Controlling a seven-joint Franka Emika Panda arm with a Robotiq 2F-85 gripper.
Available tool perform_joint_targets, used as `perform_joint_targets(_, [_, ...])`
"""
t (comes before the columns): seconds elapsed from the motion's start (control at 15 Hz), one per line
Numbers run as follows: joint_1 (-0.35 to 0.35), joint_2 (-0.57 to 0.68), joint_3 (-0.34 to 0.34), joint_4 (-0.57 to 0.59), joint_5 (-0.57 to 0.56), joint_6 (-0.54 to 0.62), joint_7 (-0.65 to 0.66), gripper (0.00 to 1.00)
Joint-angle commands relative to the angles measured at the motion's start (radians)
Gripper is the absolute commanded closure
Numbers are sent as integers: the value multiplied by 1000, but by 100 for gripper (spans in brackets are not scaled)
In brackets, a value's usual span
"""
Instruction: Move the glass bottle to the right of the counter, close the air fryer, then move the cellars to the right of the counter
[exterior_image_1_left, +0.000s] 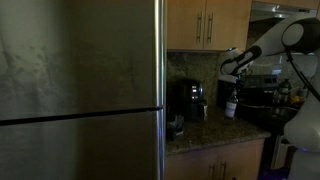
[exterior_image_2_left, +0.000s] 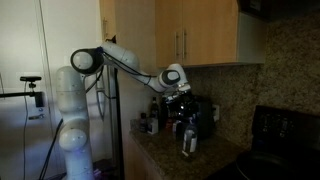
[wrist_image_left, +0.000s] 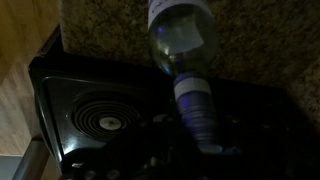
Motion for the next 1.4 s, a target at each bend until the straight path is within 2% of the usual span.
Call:
perform_joint_targets(0.0, [-3, 115, -14, 122, 16, 62, 82, 94])
perform_joint_targets(0.27, [21, 238, -29, 269, 29, 67, 187, 94])
perform_joint_targets(0.33, [24, 168, -33, 182, 13, 69, 148, 94])
perform_joint_targets(0.4, [28, 189, -36, 206, 14, 69, 154, 77])
perform_joint_targets(0.53, [31, 190, -38, 207, 14, 68, 154, 77])
perform_joint_targets(0.6, [31, 188, -39, 205, 14, 67, 154, 94])
perform_joint_targets(0.73, [38, 240, -50, 267, -23, 84, 210, 94])
perform_joint_targets(1.07, [64, 360, -72, 431, -31, 119, 296, 94])
perform_joint_targets(1.27, [86, 411, -99, 465, -43, 192, 347, 94])
perform_joint_targets(1.33, [86, 378, -94, 409, -11, 153, 301, 77])
